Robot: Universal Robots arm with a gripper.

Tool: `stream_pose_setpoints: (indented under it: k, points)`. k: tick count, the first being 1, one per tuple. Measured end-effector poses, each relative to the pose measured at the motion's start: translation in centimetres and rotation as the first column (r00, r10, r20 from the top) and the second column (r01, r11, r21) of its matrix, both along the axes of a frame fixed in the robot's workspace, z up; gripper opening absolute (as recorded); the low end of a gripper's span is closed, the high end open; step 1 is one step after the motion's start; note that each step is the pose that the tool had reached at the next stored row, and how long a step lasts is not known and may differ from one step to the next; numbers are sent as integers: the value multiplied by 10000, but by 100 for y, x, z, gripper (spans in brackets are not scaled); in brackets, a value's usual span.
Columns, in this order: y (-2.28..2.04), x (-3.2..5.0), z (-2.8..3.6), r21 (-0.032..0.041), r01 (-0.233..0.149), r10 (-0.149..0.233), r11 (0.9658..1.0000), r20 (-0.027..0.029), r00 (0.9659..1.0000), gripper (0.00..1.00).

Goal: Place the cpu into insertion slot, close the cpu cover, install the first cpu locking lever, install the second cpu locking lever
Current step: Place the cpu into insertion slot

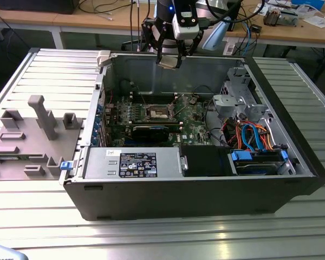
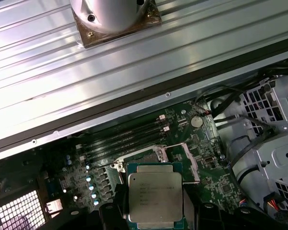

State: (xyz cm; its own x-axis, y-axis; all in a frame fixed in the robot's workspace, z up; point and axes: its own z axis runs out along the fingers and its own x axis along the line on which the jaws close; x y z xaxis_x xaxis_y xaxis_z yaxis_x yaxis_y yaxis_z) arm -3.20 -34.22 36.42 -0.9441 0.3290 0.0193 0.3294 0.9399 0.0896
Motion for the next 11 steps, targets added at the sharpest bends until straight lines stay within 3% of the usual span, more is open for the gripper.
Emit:
stream_pose_setpoints:
  k: [11]
  points:
    - [0,0,0,0,91,-91,10000,0,10000,55]
